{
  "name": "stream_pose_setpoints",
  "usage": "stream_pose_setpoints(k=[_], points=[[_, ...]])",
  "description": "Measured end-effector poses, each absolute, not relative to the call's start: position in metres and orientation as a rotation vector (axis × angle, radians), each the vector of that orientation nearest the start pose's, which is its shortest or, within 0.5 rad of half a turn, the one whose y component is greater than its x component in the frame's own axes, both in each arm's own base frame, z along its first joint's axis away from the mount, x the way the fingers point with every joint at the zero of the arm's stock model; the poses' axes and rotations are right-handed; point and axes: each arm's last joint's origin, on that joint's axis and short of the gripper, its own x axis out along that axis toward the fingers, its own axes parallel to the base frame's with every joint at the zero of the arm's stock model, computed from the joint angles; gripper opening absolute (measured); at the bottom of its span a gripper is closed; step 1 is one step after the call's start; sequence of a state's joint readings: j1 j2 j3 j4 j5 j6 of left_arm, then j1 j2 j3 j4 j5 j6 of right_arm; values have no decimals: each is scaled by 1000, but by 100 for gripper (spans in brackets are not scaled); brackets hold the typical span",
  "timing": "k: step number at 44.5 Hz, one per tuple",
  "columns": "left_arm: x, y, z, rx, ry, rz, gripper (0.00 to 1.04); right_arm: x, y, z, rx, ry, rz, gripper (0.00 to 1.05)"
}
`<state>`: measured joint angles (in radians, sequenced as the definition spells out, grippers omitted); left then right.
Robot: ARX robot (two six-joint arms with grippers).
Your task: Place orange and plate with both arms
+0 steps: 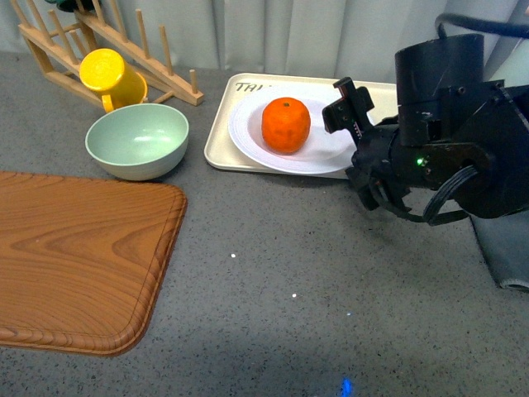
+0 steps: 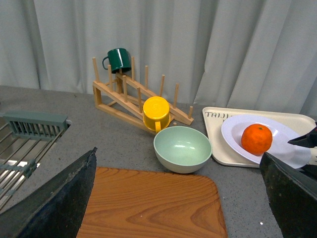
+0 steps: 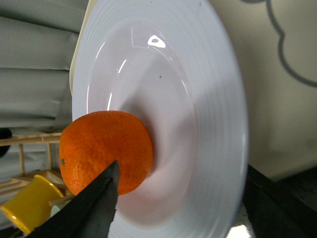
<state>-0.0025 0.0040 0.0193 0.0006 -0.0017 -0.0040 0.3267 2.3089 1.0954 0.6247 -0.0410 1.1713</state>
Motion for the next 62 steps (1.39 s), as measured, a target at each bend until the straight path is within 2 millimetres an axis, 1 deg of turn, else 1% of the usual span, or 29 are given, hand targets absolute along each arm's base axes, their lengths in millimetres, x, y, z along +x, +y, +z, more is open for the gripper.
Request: stream_pose_setpoints(k=[1, 4, 5, 7, 10, 14, 18, 22, 26, 32, 34, 35, 39, 52, 57, 59, 62], points=[[97, 0, 170, -4, -16, -1, 98, 393, 134, 40, 988, 718, -41, 82], [97, 0, 170, -4, -16, -1, 98, 383, 128, 47, 861, 697, -65, 93], [97, 0, 170, -4, -16, -1, 98, 376, 125, 50, 804, 691, -69, 97], [97, 0, 170, -4, -16, -1, 98, 368, 123, 55, 728, 672, -79, 97], [97, 0, 170, -4, -16, 0, 98, 352, 115, 67, 552, 606, -81, 95], [97, 0, 170, -4, -16, -1, 98, 327, 103, 88, 357, 517, -59, 95], [97, 0, 170, -4, -16, -1, 98, 300, 89, 108, 203, 442, -36, 95], [97, 0, 170, -4, -16, 0, 98, 271, 71, 121, 131, 399, -10, 95], [97, 0, 170, -4, -16, 0, 98, 243, 55, 128, 82, 359, -9, 94], [97, 0, 170, -4, -18, -3, 98, 218, 41, 129, 31, 116, -1, 74], [97, 0, 170, -4, -18, -3, 98, 212, 37, 134, 28, 63, 2, 67], [97, 0, 170, -4, -17, -2, 98, 209, 35, 138, 23, 39, 1, 62], [97, 0, 170, -4, -17, -3, 98, 199, 29, 143, 14, 17, 1, 47], [97, 0, 170, -4, -17, -3, 98, 172, 16, 149, 2, 24, 0, 1], [97, 0, 170, -4, -17, -2, 98, 163, 12, 156, 0, 37, 4, 1], [97, 0, 170, -4, -17, -2, 98, 158, 6, 160, 2, 25, 27, 1], [97, 0, 170, -4, -17, -2, 98, 154, 2, 162, 3, 14, 11, 1]])
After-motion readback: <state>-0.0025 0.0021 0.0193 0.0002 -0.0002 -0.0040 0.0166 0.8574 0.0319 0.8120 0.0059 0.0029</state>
